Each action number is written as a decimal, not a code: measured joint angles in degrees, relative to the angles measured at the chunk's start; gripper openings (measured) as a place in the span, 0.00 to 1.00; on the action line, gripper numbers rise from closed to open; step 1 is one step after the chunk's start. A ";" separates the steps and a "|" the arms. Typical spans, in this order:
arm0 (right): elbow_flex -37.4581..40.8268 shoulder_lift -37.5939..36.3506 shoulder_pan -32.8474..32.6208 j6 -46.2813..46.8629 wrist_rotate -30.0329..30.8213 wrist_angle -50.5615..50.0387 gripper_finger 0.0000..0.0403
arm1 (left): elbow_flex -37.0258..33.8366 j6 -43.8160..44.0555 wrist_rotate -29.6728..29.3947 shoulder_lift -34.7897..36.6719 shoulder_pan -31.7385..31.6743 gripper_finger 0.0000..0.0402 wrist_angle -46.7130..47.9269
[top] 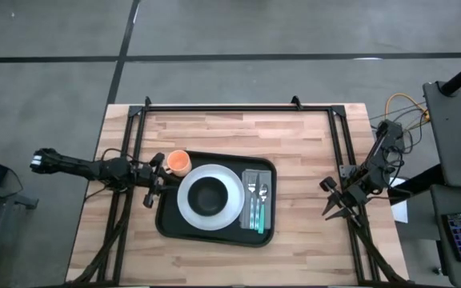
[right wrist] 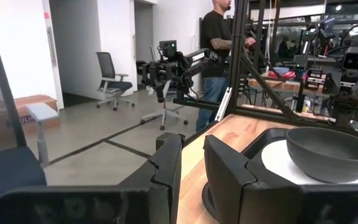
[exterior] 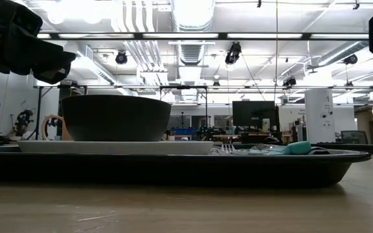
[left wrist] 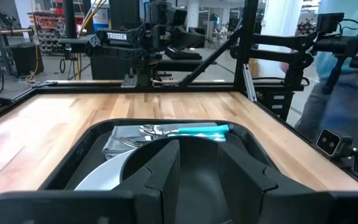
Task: Set up tray
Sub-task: Return to Home Position
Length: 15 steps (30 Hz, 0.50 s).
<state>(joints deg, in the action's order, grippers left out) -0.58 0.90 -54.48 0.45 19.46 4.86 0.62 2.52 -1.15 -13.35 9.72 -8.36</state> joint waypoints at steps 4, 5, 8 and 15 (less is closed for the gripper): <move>0.00 -0.02 0.00 0.00 0.00 0.00 0.15 | 0.00 0.00 0.00 -0.12 0.00 0.23 0.00; 0.00 -0.02 0.00 0.00 0.01 0.00 0.15 | 0.00 0.00 -0.01 -0.29 0.00 0.23 0.00; 0.00 -0.02 0.00 0.00 0.00 0.00 0.15 | -0.02 0.00 -0.01 -0.65 0.00 0.23 0.04; 0.00 -0.02 0.00 -0.02 0.02 0.00 0.15 | 0.00 0.00 -0.02 -0.62 0.00 0.23 0.01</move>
